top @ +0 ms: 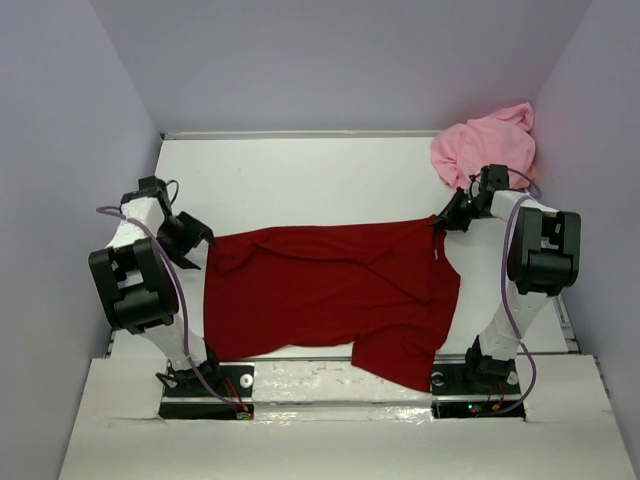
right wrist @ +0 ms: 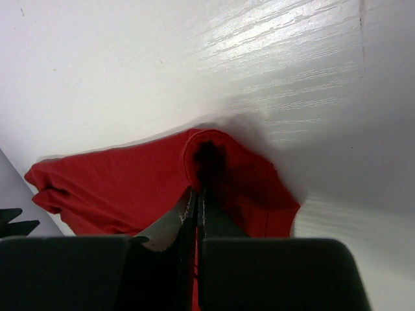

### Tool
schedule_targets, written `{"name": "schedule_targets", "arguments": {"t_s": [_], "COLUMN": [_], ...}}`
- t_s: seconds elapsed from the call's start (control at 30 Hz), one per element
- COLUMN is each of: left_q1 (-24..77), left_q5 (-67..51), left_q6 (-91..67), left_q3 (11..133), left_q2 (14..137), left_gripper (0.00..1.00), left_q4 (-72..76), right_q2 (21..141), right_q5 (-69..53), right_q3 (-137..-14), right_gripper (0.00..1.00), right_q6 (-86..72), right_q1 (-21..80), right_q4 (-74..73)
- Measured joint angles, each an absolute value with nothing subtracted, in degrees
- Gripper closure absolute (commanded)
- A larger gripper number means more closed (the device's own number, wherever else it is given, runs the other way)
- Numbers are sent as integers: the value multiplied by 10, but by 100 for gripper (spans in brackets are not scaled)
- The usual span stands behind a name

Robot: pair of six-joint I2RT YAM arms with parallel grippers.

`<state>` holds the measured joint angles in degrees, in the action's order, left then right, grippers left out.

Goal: Fold and stack the t-shirts
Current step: Fold the flattened tshirt in 1/3 of the way

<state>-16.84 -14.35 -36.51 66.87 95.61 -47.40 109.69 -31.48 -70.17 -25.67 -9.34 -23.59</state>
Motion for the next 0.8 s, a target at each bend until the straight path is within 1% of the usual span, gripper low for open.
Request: {"name": "schedule_targets", "arguments": {"t_s": [0.03, 0.07, 0.17, 0.2, 0.33, 0.37, 0.53, 0.63, 0.8], "left_q1": [-164, -156, -119, -107, -72, -69, -60, -48, -32], "left_q5": [-136, -128, -99, -91, -90, -92, -73, -52, -51], "left_q6": [-351, -337, -288, -274, -208, -191, -127, -109, -94], "left_q3": [675, 683, 700, 703, 703, 703, 706, 707, 706], "left_q2": [956, 956, 950, 945, 908, 895, 876, 899, 953], "left_gripper": [24, 20, 18, 16, 14, 12, 12, 14, 14], "left_q4": [-473, -472, -453, -446, -414, -405, -385, -390, -395], "right_q2": [1097, 1097, 1097, 1097, 1097, 1097, 1097, 1097, 1097], "right_q5": [-315, -315, -315, -316, -318, -319, -319, -320, -320], "right_q3": [-702, -702, -703, -704, -708, -708, -708, -709, -719], "right_gripper": [100, 100, 100, 100, 100, 100, 100, 100, 100], "right_q6": [-257, -257, -257, -257, -256, -257, -254, -253, -253], "right_q1": [-94, -94, -94, -93, -93, -93, -93, -93, -93], "right_q4": [-236, -236, -236, -237, -237, -237, -240, -242, -252]}}
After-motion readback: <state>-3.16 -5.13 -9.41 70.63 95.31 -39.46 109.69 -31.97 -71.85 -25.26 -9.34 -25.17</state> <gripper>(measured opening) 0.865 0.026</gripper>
